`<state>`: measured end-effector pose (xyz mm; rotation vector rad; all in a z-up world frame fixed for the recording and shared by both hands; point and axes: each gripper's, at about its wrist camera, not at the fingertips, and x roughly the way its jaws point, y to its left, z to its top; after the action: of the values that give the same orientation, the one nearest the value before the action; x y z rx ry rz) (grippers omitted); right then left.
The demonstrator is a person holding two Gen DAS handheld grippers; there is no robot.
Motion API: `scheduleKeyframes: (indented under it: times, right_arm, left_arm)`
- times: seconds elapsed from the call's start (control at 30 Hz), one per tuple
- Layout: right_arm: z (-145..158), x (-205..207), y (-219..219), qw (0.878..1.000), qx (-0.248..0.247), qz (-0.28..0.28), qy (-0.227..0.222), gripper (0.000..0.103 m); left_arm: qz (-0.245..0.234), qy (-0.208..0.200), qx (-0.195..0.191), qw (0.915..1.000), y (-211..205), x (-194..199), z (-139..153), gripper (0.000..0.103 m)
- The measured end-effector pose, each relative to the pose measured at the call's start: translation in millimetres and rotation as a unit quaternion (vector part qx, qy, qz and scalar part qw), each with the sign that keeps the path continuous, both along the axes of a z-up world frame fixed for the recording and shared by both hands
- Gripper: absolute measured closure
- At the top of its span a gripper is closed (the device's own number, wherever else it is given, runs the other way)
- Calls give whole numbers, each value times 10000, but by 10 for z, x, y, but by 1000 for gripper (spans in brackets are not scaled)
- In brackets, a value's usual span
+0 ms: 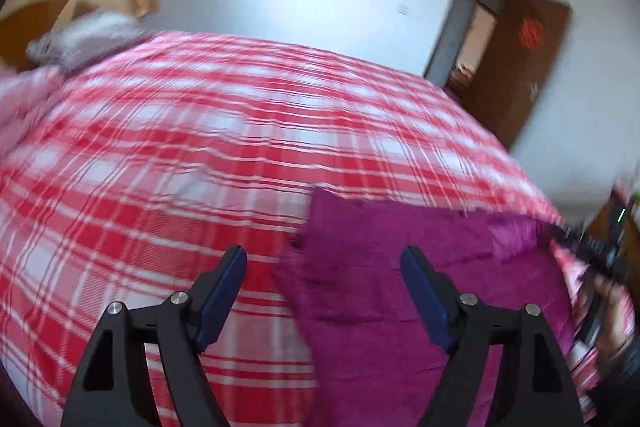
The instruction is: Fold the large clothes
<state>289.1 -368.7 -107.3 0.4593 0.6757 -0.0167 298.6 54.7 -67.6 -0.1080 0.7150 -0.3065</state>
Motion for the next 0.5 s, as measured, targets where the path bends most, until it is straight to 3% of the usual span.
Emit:
scheduleKeyframes:
  times: [0.13, 0.23, 0.3, 0.4, 0.5]
  right_arm:
    - [199, -88, 409, 9969, -741, 63, -240, 19]
    - [231, -76, 863, 9907, -1059, 766, -388, 19]
    - [193, -64, 1272, 9764, -1532, 1454, -445, 19]
    - [29, 44, 1564, 9597, -2106, 1831, -335, 19]
    - [-167, 295, 1464, 9673, -1904, 1671, 101, 20]
  left_arm:
    - [-430, -100, 420, 9981, -540, -4, -172, 23]
    - [-422, -437, 1173, 9912, -934, 21, -311, 23]
    - [-301, -637, 1655, 9837, -1088, 42, -408, 23]
    - [-140, -664, 1788, 9815, -1107, 165, -493, 23]
    - [18, -206, 1554, 9876, -992, 390, -613, 22]
